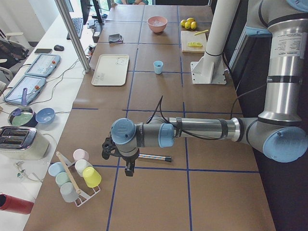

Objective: Mash ice and strawberries in cup

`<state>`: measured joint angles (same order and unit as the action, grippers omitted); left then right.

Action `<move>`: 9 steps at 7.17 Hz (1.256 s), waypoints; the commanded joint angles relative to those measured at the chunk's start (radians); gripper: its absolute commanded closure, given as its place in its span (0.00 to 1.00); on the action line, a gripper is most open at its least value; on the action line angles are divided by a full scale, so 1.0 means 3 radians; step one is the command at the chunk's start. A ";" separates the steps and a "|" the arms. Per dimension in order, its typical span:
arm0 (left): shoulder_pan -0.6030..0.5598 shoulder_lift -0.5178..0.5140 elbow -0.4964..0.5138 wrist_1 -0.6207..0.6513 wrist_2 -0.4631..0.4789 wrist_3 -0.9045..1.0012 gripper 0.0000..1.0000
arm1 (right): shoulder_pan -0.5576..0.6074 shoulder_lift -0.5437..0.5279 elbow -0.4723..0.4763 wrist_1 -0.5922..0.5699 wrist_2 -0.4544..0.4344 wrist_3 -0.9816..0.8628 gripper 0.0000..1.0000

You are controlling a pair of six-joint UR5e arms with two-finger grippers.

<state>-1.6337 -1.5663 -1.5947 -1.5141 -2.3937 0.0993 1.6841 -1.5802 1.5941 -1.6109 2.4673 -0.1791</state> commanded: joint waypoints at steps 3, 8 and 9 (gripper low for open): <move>0.0000 0.0011 0.0003 0.0000 0.0053 -0.0004 0.00 | -0.0153 0.0006 0.0014 0.0456 -0.0289 0.0453 0.01; 0.0000 0.0016 0.0003 0.0000 0.0059 -0.0004 0.00 | -0.0178 0.0011 0.0019 0.0456 -0.0263 0.0444 0.01; 0.0000 0.0016 0.0003 0.0000 0.0059 -0.0004 0.00 | -0.0178 0.0011 0.0019 0.0456 -0.0273 0.0443 0.01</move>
<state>-1.6337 -1.5619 -1.5940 -1.5140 -2.3763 0.0980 1.6311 -1.5770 1.5994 -1.4742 2.3877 -0.0455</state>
